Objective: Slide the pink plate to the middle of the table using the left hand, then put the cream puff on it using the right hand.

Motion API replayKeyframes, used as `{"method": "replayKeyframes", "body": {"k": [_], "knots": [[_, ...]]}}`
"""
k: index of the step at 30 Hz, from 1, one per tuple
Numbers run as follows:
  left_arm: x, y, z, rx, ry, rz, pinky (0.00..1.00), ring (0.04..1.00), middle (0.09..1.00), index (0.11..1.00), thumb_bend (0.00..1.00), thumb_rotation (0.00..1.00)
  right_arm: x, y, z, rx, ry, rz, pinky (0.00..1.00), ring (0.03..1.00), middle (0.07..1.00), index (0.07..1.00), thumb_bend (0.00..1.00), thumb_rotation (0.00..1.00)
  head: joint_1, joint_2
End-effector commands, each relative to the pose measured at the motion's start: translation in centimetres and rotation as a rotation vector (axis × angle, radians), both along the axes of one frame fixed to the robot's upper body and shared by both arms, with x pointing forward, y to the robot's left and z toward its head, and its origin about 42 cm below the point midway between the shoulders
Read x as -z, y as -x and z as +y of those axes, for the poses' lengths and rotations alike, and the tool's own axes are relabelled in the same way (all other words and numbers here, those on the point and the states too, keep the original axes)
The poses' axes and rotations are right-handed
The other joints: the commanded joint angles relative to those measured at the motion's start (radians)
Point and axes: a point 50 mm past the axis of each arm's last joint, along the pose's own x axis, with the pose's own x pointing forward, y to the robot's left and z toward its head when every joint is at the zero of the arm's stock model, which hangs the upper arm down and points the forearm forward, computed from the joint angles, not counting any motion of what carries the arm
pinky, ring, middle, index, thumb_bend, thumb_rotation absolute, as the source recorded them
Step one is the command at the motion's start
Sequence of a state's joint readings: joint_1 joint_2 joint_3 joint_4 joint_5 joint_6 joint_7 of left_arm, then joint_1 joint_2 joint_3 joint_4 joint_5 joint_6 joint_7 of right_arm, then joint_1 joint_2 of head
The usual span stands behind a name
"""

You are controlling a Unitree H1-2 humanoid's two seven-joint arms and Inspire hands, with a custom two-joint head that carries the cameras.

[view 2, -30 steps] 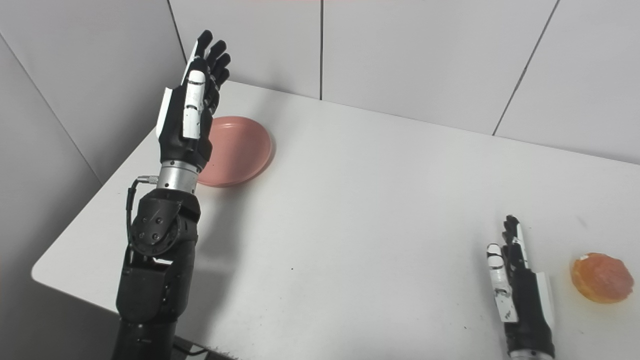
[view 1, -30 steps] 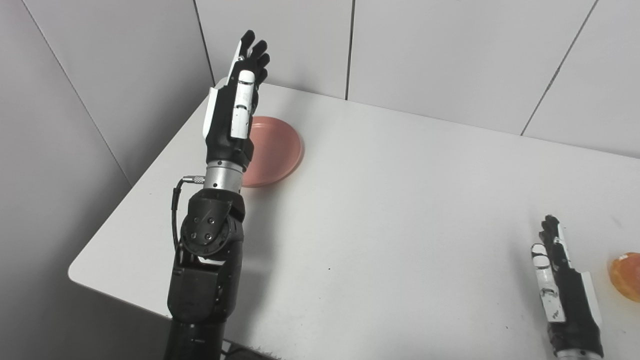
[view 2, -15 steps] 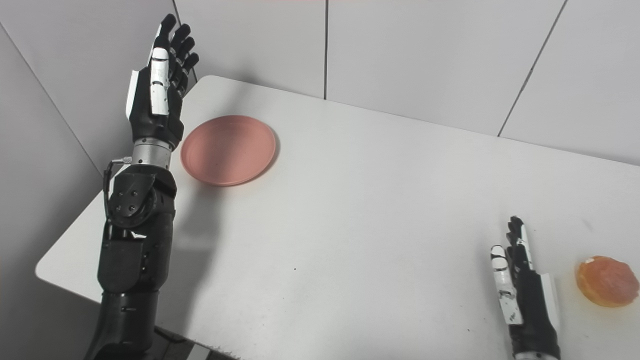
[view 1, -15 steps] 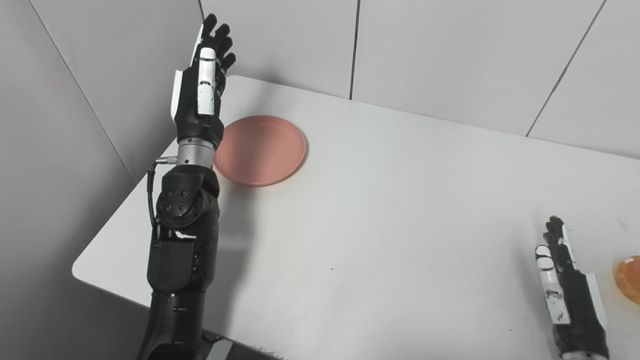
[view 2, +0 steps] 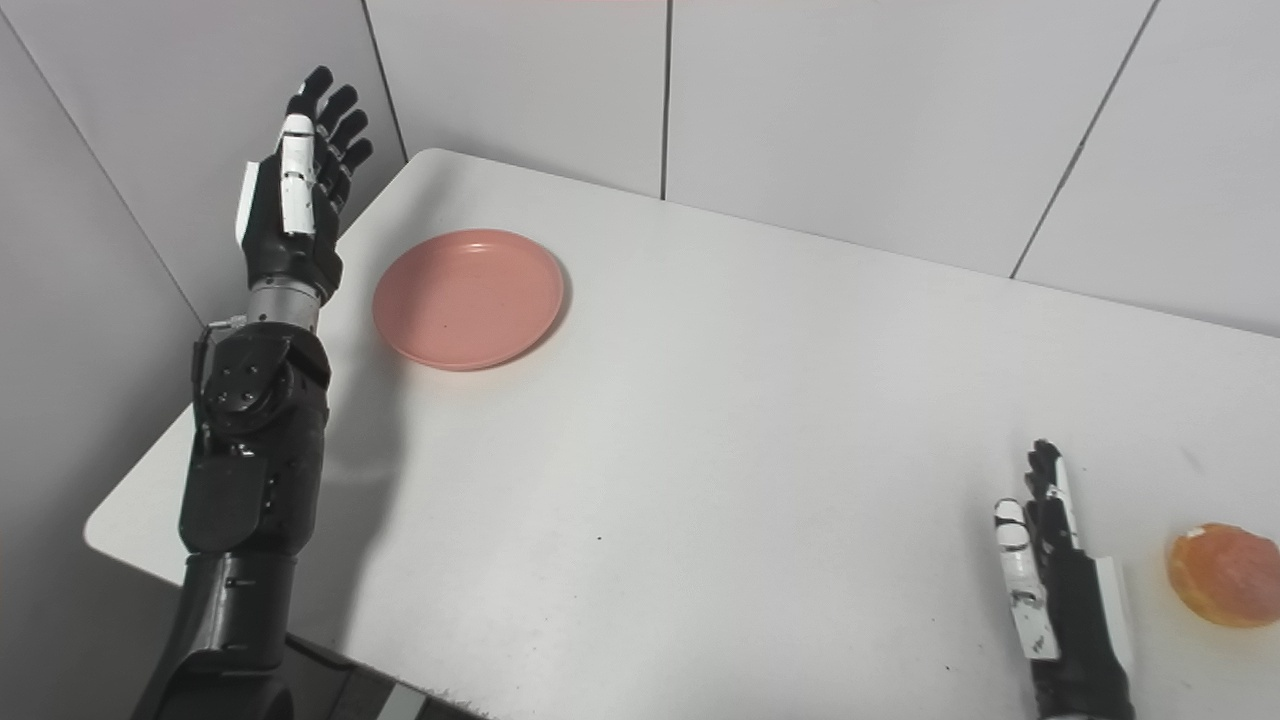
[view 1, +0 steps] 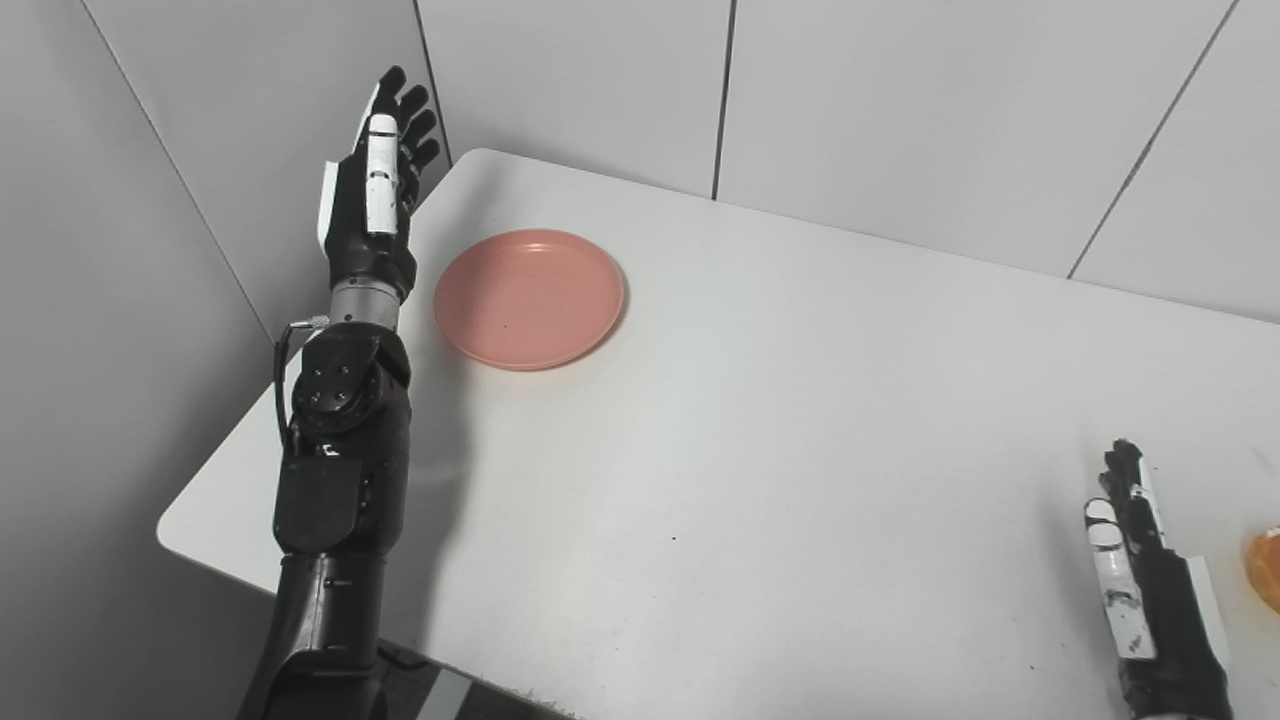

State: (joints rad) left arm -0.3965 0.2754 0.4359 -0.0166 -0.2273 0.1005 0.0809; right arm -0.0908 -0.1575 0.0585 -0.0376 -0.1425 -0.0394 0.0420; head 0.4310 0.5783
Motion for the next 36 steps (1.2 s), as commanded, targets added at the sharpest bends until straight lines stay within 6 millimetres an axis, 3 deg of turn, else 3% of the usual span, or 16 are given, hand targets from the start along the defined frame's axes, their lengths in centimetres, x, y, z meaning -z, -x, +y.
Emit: {"method": "replayKeyframes", "body": {"k": [1, 16, 27, 36], "knots": [[-2.6, -0.4, 1.1, -0.01, -0.027, -0.084, 0.92, 0.926, 0.924, 0.912, 0.43, 1.0, 0.9, 0.8, -0.8, 0.016, 0.015, 0.041, 1.0, 1.0, 1.0, 1.0, 0.06, 1.0, 0.0, 0.0], [-0.1, -0.3, 4.2, -0.023, 0.086, -0.024, 0.94, 0.935, 0.927, 0.91, 0.41, 1.0, 0.9, 0.9, -0.7, 0.018, 0.006, 0.039, 1.0, 1.0, 1.0, 1.0, 0.03, 1.0, 0.001, 0.005], [2.3, -1.0, 5.0, -0.006, 0.117, 0.043, 0.97, 0.952, 0.936, 0.926, 0.4, 1.0, 0.6, 1.2, -0.7, 0.021, 0.031, 0.028, 1.0, 1.0, 1.0, 1.0, 0.04, 1.0, 0.004, 0.006], [4.2, -1.8, 5.2, 0.001, 0.144, 0.083, 0.93, 0.937, 0.929, 0.907, 0.4, 1.0, 0.5, 1.3, -0.7, 0.023, 0.033, 0.036, 1.0, 1.0, 1.0, 1.0, 0.05, 1.0, 0.003, 0.01]]}}
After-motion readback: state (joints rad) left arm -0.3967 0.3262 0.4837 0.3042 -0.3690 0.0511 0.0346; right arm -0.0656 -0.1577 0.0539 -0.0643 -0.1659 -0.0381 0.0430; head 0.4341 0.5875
